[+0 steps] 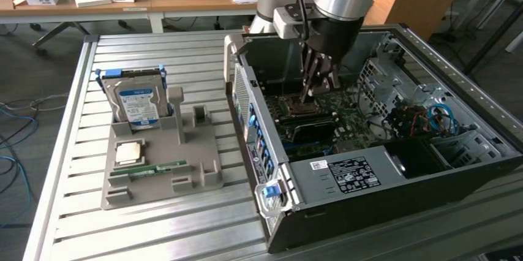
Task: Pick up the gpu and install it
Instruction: 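Press down on the gpu until it lock into place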
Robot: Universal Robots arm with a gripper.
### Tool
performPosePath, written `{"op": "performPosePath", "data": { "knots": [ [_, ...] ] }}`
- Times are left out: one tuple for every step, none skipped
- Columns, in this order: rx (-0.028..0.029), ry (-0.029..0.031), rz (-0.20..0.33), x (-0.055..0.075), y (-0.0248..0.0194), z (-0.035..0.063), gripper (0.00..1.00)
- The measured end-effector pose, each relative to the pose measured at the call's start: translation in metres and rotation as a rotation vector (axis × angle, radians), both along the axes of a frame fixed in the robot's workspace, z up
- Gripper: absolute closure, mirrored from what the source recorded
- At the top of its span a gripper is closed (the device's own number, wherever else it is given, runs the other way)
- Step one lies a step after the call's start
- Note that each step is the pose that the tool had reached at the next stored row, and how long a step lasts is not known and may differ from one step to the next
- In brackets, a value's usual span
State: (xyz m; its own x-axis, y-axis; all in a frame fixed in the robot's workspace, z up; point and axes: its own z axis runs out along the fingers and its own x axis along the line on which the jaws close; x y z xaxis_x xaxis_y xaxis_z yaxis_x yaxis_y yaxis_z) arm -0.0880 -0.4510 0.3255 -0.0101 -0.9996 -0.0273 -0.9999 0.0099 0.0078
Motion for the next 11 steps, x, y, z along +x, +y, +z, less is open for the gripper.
{"op": "performPosePath", "data": {
  "knots": [
    [-0.0001,0.0001,0.000,0.001,0.0000,0.0001,0.89],
    [-0.0002,0.0001,0.000,0.002,0.0000,0.0001,0.89],
    [-0.0002,0.0002,0.000,0.003,0.0001,0.0001,0.89],
    [-0.0001,0.0001,0.000,0.005,0.0000,0.0001,0.89],
    [-0.0001,0.0001,0.000,0.007,0.0000,0.0000,0.89],
    [-0.0001,0.0001,0.000,0.009,0.0000,0.0001,0.89],
    [-0.0001,0.0001,0.000,0.010,0.0000,0.0000,0.89],
    [-0.0001,0.0002,0.000,0.012,0.0000,0.0000,0.89],
    [-0.0001,0.0001,0.000,0.014,0.0000,0.0001,0.89],
    [-0.0001,0.0002,0.000,0.015,0.0000,0.0001,0.89],
    [-0.0001,0.0001,0.000,0.016,0.0000,0.0000,0.89]
  ]
}}
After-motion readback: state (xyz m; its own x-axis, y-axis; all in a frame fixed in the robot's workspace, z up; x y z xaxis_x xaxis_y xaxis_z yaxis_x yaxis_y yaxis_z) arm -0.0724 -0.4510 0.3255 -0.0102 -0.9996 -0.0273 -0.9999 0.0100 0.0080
